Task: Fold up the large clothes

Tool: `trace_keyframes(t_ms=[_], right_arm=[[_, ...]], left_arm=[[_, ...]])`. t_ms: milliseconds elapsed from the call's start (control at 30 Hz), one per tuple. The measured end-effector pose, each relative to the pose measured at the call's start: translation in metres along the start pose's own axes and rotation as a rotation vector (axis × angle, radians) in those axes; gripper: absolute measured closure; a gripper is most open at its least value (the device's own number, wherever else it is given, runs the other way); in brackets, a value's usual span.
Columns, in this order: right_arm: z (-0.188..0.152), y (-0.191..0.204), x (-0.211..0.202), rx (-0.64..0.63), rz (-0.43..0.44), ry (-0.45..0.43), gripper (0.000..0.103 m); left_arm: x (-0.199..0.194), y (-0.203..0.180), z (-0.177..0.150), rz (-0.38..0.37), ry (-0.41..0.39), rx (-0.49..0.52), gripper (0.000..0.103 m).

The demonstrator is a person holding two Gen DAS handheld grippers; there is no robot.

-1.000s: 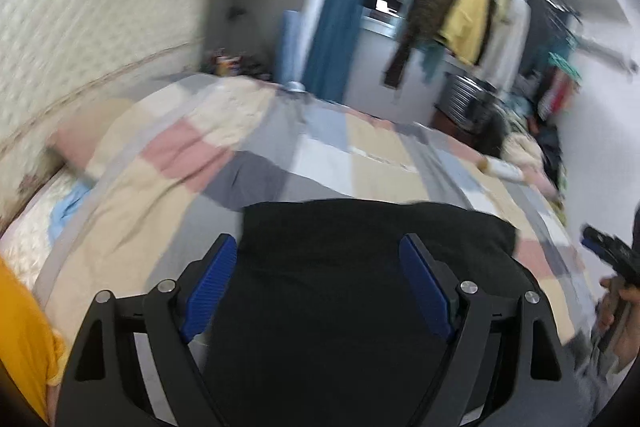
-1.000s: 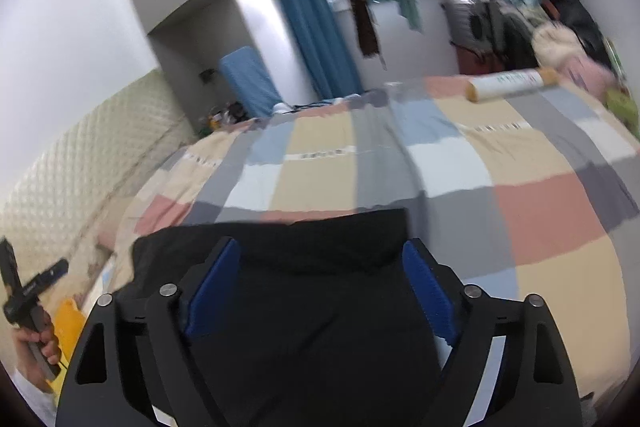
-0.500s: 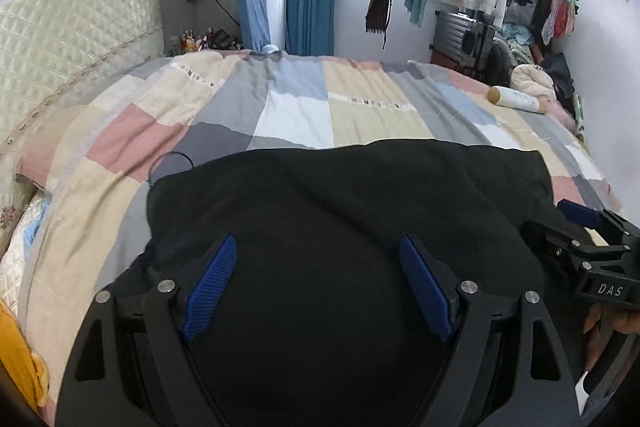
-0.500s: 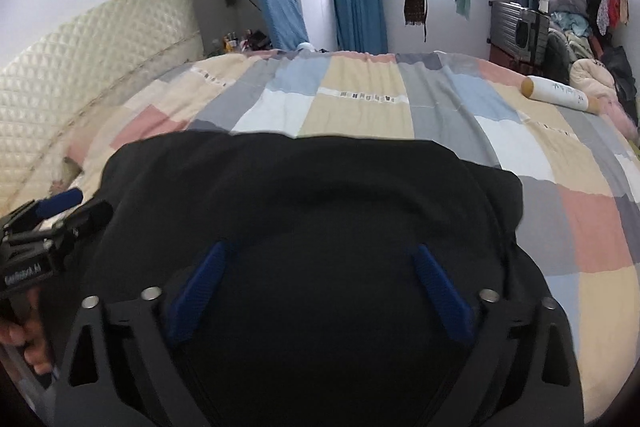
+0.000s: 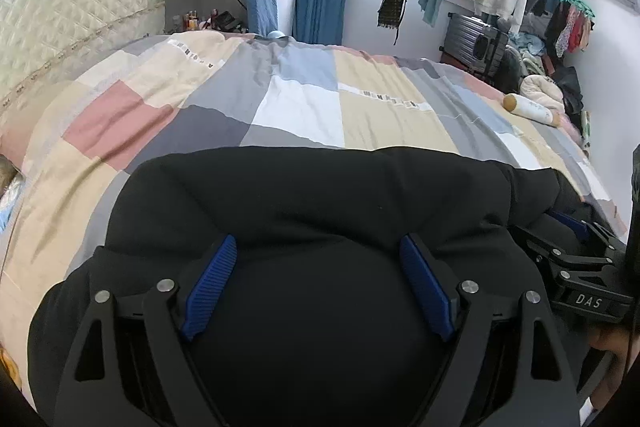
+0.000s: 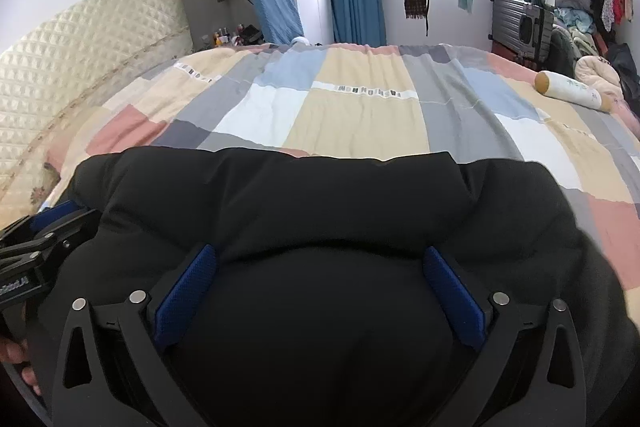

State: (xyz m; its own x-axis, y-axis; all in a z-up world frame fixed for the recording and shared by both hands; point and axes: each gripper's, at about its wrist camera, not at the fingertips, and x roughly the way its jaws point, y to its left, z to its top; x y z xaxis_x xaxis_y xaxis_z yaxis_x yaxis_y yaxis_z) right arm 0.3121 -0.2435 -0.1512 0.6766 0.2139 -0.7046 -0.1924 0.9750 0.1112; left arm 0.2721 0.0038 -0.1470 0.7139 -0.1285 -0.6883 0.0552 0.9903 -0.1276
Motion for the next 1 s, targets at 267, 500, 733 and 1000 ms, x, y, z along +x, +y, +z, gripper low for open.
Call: trace_keyframes(t_ms=[267,500,733,1000], right_arm=[[-0.002,0.001,0.005,-0.002,-0.001,0.006,0.0],[0.003,-0.01,-0.01,0.016,0.038,-0.008,0.0],[0.011,-0.04,-0.032,0.013,-0.01,-0.059,0.0],[0.001,-0.066,-0.018,0.049,-0.023,0.008,0.0]], left_arm=[[0.008,0.0,-0.001,-0.004,0.024,0.02,0.019],[-0.006,0.013,0.002,-0.006,0.019,0.027,0.019],[-0.017,0.046,0.006,0.076,-0.012,0.015,0.019],[0.004,0.072,-0.005,0.102,0.029,-0.032,0.019]])
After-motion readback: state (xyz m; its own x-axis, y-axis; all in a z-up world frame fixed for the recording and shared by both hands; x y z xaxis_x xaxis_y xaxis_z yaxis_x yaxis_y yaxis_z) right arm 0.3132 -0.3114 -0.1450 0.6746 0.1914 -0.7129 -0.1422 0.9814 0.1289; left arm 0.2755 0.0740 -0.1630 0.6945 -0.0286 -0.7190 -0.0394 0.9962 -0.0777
